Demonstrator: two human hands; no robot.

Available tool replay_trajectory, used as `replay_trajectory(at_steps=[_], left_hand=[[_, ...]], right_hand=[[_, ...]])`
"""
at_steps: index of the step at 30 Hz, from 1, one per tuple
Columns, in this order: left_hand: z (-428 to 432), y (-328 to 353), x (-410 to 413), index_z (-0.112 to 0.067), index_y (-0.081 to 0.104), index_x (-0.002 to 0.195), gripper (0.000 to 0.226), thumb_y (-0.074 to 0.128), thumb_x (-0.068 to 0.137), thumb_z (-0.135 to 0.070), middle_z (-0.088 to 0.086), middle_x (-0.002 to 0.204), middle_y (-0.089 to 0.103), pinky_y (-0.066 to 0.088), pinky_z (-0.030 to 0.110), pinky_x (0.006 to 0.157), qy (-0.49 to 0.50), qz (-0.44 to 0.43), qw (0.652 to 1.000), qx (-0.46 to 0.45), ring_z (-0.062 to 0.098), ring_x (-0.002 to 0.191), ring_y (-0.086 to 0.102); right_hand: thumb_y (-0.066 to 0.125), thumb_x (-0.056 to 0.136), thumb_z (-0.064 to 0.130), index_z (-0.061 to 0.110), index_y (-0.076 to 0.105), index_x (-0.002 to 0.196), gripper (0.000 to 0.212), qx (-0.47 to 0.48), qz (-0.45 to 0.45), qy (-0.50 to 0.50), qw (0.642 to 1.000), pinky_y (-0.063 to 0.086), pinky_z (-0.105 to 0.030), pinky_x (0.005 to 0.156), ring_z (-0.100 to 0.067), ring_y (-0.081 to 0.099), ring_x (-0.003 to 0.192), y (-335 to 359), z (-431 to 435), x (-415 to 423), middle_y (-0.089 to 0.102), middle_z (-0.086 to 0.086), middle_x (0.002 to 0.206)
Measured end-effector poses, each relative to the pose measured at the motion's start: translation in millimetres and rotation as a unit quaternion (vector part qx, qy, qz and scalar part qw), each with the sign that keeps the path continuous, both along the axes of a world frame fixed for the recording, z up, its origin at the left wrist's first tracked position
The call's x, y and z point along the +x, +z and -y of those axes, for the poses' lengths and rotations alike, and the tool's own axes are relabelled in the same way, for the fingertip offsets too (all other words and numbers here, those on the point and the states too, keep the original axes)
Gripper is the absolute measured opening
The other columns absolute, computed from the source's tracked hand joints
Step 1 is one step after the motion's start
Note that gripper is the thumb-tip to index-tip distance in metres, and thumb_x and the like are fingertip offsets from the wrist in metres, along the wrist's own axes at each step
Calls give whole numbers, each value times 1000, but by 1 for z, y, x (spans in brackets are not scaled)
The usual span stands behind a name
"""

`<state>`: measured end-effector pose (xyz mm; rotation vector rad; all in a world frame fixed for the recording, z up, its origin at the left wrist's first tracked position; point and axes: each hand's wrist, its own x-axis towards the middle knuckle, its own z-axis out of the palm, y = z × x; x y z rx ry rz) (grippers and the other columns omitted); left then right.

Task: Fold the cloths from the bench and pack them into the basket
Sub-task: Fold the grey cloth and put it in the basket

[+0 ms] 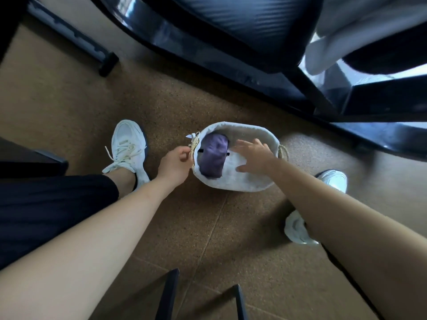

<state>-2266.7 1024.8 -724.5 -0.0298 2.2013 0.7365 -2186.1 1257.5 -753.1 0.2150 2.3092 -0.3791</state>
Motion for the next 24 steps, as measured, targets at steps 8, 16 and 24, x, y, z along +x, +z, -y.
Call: replay_trajectory(at_steps=[8, 16, 24], left_hand=[[-26, 107, -10, -22, 64, 127, 29, 61, 99, -18, -1, 125, 67, 51, 36, 100, -24, -40, 993, 106, 17, 118, 62], [-90, 226, -18, -36, 70, 92, 14, 72, 86, -24, -2, 92, 75, 56, 40, 91, -71, -155, 951, 259, 21, 91, 70], [-200, 310, -20, -20, 72, 110, 16, 68, 95, -21, -4, 102, 74, 54, 33, 95, -167, -201, 905, 336, 13, 97, 68]], right_hand=[[61, 91, 38, 26, 74, 105, 23, -19, -178, -140, 974, 53, -38, 87, -23, 68, 101, 150, -18, 10, 73, 3, 105], [75, 82, 23, 13, 72, 79, 10, 30, -580, -250, 775, 50, -36, 69, -23, 63, 75, 292, -37, 28, 68, -1, 78], [73, 87, 24, 12, 74, 96, 15, 179, -648, -361, 646, 38, -24, 85, -32, 54, 104, 390, -129, 55, 67, -8, 102]])
